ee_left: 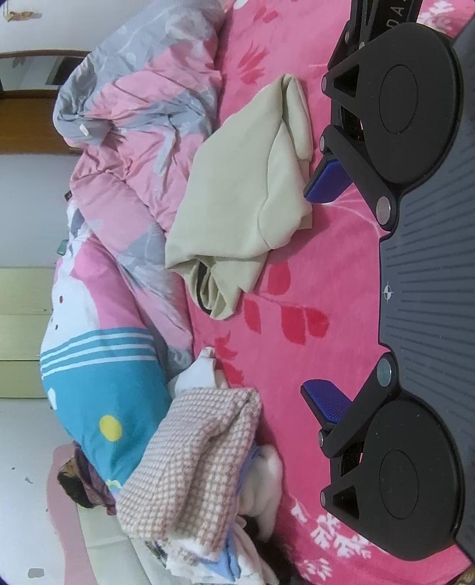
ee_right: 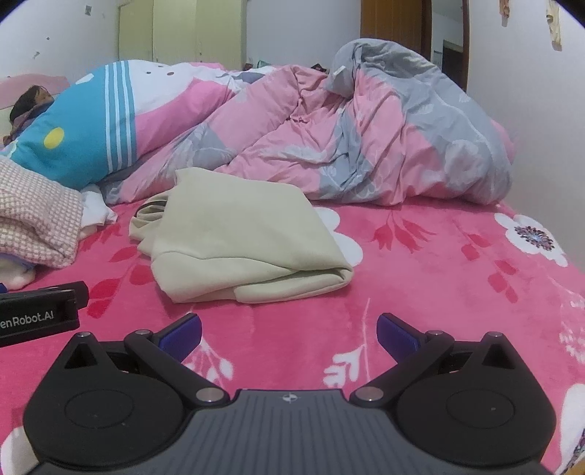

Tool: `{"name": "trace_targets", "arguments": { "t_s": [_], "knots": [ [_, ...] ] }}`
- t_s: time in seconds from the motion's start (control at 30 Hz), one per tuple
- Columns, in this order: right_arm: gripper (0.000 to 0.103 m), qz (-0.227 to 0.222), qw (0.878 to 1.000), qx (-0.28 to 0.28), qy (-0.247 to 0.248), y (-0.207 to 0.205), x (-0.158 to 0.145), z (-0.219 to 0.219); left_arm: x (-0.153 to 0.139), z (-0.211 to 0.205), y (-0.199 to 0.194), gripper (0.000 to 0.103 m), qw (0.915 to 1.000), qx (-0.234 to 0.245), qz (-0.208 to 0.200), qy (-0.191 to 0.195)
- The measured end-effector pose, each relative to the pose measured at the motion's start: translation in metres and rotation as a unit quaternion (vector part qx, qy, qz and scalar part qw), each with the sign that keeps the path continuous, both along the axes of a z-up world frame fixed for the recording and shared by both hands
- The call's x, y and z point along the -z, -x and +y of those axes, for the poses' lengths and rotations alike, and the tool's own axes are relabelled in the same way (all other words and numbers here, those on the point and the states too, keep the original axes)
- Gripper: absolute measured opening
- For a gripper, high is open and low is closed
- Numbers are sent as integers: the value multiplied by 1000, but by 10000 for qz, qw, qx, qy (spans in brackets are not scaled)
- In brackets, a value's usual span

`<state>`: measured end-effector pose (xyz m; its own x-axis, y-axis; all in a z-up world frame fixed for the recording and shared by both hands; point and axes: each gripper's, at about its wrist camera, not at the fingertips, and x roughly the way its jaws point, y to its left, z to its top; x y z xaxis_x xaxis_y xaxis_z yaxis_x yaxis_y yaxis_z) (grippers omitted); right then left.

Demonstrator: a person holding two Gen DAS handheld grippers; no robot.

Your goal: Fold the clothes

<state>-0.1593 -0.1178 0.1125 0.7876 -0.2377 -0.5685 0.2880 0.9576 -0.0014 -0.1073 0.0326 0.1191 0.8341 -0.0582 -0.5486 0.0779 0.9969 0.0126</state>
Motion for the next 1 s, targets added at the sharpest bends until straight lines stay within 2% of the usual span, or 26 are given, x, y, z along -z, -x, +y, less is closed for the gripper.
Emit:
{"name": "trace_targets", "arguments": {
  "t_s": [0.27,0.47,0.63,0.73,0.77,0.83,0.87,0.93,1.0],
  "knots": [
    [103,-108,9999,-61,97,5,-7,10,-5,9,-2,103,9997,176,-157,-119],
    [103,-445,9933,-763,751,-9,4,21,3,15,-21,103,9973,526,-462,-237],
    [102,-651,9789,-1456,1274,-27,21,34,21,26,-48,103,9957,740,-546,-137],
    [93,-598,9683,-1919,1486,-51,38,46,32,32,-67,102,9955,737,-590,-96],
    [86,-572,9644,-2065,1551,-59,45,50,36,34,-73,100,9956,724,-597,-74],
    [78,-502,9569,-2329,1660,-74,56,57,42,39,-84,96,9959,688,-586,17],
    [75,-457,9528,-2448,1734,-83,62,62,45,41,-89,93,9962,664,-567,66],
    [72,-397,9440,-2615,1971,-99,74,70,51,42,-99,78,9963,659,-535,92],
    [72,-341,9366,-2714,2192,-111,85,77,56,43,-108,70,9966,666,-478,91]
  ]
}}
